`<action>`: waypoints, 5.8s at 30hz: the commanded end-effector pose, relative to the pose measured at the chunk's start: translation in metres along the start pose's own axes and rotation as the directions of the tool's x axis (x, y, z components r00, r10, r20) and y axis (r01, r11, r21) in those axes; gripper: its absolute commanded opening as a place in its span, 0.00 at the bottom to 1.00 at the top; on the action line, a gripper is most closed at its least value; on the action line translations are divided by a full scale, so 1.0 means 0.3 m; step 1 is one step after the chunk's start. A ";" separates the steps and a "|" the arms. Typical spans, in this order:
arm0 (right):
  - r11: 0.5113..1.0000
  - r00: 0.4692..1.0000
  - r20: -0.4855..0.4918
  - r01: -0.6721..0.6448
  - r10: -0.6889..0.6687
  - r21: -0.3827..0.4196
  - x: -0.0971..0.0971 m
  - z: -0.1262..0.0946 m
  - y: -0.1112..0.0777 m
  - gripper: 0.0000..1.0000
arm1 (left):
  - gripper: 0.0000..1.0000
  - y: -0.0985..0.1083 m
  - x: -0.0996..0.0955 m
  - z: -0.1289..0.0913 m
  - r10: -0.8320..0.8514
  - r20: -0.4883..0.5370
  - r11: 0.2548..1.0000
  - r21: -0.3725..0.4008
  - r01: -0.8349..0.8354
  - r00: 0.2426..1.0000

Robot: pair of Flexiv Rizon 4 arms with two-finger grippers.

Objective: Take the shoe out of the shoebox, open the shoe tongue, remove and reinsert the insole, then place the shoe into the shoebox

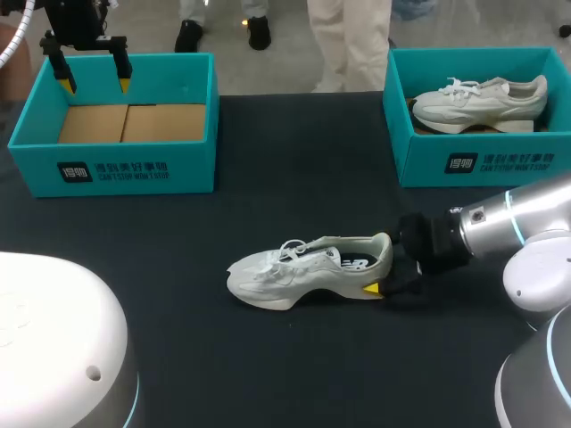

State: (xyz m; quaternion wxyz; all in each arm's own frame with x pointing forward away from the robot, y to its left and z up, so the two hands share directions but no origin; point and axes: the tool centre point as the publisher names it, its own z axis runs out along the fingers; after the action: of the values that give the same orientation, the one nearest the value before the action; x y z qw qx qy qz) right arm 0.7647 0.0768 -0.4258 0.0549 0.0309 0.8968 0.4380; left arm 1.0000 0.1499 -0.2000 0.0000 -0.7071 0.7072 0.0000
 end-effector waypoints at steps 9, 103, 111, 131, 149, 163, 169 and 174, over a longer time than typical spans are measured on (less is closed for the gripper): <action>1.000 1.000 0.002 0.000 0.000 0.003 0.001 0.014 -0.005 0.00 | 1.00 0.080 0.059 -0.025 -0.062 0.019 0.998 0.000 0.062 0.998; 1.000 1.000 0.002 0.000 0.000 0.003 0.001 0.014 -0.005 0.00 | 1.00 0.797 1.264 0.433 0.209 0.181 0.978 -0.064 -0.201 0.961; 1.000 1.000 0.002 0.000 0.000 0.003 0.001 0.014 -0.005 0.00 | 1.00 0.797 1.283 0.463 0.222 0.196 0.975 -0.069 -0.212 0.955; 1.000 1.000 0.002 0.000 0.000 0.003 0.001 0.014 -0.005 0.00 | 1.00 0.798 1.233 0.526 0.205 0.279 0.979 -0.067 -0.194 0.938; 1.000 1.000 0.002 0.000 0.000 0.003 0.001 0.014 -0.005 0.00 | 1.00 0.878 1.148 0.454 0.057 0.238 0.996 -0.082 -0.038 0.970; 1.000 1.000 0.002 0.000 0.000 0.003 0.001 0.014 -0.005 0.00 | 0.00 0.893 1.145 0.458 0.027 0.186 0.994 -0.105 -0.007 0.982; 1.000 1.000 0.002 0.000 0.000 0.003 0.001 0.014 -0.005 0.00 | 0.00 0.885 1.143 0.444 0.054 0.135 0.990 -0.136 -0.035 0.989; 1.000 1.000 0.002 0.000 0.000 0.003 0.001 0.014 -0.005 0.00 | 0.00 0.890 1.134 0.433 0.080 0.089 0.983 -0.174 -0.063 0.993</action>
State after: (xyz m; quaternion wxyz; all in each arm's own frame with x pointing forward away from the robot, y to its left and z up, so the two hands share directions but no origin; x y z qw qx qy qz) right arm 0.7644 0.0771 -0.4258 0.0551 0.0309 0.8967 0.4381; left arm 0.7310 -0.1992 -0.3305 -0.0094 -0.6770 0.7284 0.1050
